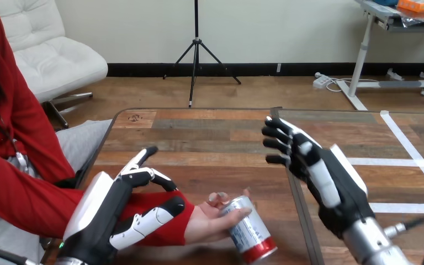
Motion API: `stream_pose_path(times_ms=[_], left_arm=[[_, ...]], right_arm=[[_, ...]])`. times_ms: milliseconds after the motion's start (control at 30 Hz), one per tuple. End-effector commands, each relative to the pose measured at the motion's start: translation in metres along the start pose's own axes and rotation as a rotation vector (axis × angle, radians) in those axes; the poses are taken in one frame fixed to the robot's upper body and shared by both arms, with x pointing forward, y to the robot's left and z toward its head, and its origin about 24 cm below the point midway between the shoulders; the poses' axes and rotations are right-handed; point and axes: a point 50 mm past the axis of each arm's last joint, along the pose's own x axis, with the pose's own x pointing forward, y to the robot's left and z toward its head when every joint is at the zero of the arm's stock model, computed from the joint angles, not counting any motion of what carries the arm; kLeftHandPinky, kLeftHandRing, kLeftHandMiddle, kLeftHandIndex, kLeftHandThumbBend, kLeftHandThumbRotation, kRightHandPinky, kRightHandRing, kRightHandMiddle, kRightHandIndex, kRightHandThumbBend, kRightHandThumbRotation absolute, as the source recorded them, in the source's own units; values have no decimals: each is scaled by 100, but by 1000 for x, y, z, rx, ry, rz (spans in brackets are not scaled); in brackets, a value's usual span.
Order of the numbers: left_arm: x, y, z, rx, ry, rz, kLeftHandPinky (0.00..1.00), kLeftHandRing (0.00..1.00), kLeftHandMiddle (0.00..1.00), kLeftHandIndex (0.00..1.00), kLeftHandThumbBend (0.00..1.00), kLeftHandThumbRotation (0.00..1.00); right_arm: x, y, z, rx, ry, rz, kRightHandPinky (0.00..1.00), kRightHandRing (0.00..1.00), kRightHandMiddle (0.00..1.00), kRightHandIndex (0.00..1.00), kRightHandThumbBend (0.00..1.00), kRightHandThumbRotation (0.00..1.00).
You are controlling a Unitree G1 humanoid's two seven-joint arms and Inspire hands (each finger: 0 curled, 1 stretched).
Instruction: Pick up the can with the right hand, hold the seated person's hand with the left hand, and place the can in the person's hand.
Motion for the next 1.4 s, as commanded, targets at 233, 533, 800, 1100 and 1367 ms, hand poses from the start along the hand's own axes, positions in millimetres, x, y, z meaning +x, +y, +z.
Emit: stream_pose_path(times_ms=[233, 533, 800, 1100, 1367], left_arm=[[4, -3, 7, -100, -74, 60, 97, 100, 100, 100, 100, 100], [4, -5, 7, -118, -99, 67, 100, 100, 100, 100, 100, 100], [5, -4, 7, -105, -110, 61, 100, 100, 100, 100, 100, 100], [5, -4, 6, -82, -101, 52, 100, 100, 100, 100, 100, 100], [5, -3, 6, -19, -82, 44, 100, 100, 100, 100, 100, 100]], right_arm=[[-9, 1, 13, 64, -86, -34, 81, 86, 87, 88, 100, 100], [-21, 7, 9, 94, -85, -55, 80, 84, 85, 85, 100, 100], [-27, 12, 7, 124, -85, -67, 78, 81, 83, 83, 99, 100], [-31, 17, 10, 142, -95, -59, 74, 79, 80, 79, 100, 100], [-35, 21, 14, 143, -117, -47, 72, 78, 78, 76, 99, 100]])
